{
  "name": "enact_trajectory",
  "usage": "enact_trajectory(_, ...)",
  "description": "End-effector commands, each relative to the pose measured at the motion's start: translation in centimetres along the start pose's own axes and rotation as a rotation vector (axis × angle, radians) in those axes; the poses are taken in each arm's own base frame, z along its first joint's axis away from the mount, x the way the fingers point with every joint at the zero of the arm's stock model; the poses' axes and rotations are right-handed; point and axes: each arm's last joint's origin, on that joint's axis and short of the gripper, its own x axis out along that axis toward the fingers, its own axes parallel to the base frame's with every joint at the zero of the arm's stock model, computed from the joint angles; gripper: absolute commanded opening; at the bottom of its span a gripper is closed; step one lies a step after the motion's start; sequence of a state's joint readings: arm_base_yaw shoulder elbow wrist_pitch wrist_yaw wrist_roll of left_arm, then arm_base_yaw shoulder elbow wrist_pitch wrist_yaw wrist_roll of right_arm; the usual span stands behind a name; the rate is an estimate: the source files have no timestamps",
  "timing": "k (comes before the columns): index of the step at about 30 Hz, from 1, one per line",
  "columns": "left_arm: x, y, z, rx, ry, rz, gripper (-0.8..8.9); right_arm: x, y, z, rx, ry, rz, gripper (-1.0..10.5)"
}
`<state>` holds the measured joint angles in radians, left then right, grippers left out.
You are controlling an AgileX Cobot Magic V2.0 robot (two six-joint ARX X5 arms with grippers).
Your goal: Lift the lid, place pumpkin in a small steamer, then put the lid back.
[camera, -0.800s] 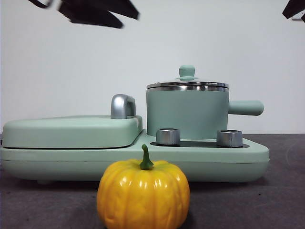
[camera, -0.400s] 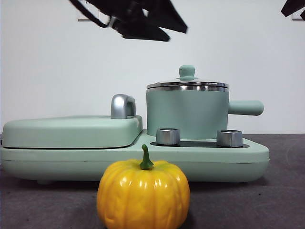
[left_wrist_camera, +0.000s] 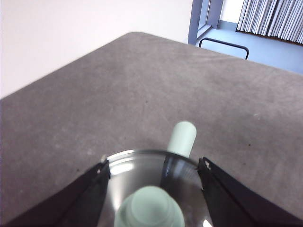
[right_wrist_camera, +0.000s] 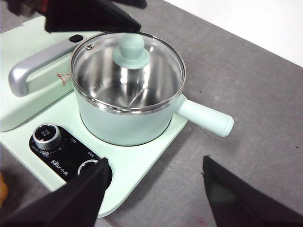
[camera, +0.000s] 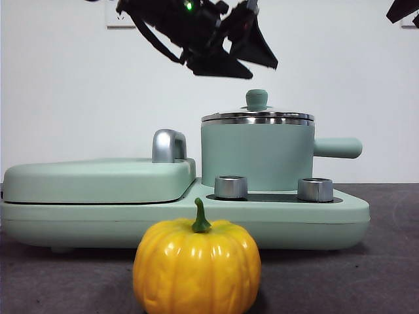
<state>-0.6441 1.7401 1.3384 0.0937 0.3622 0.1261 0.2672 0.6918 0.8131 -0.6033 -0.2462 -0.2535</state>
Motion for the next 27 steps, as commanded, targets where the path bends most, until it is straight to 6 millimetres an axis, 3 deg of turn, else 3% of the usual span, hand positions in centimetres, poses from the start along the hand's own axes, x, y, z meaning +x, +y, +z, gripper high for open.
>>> enact_trajectory(1,0.9,0.1,0.0,-0.008,-0.002,0.004,3.09,-0.1,0.0,0.4,0.007,-0.011,0.0,3.2)
enact_trajectory(27,2.5,0.5,-2.3,-0.04,0.081,0.013,2.91,-0.1,0.0,0.4,0.007,-0.011,-0.001,3.2)
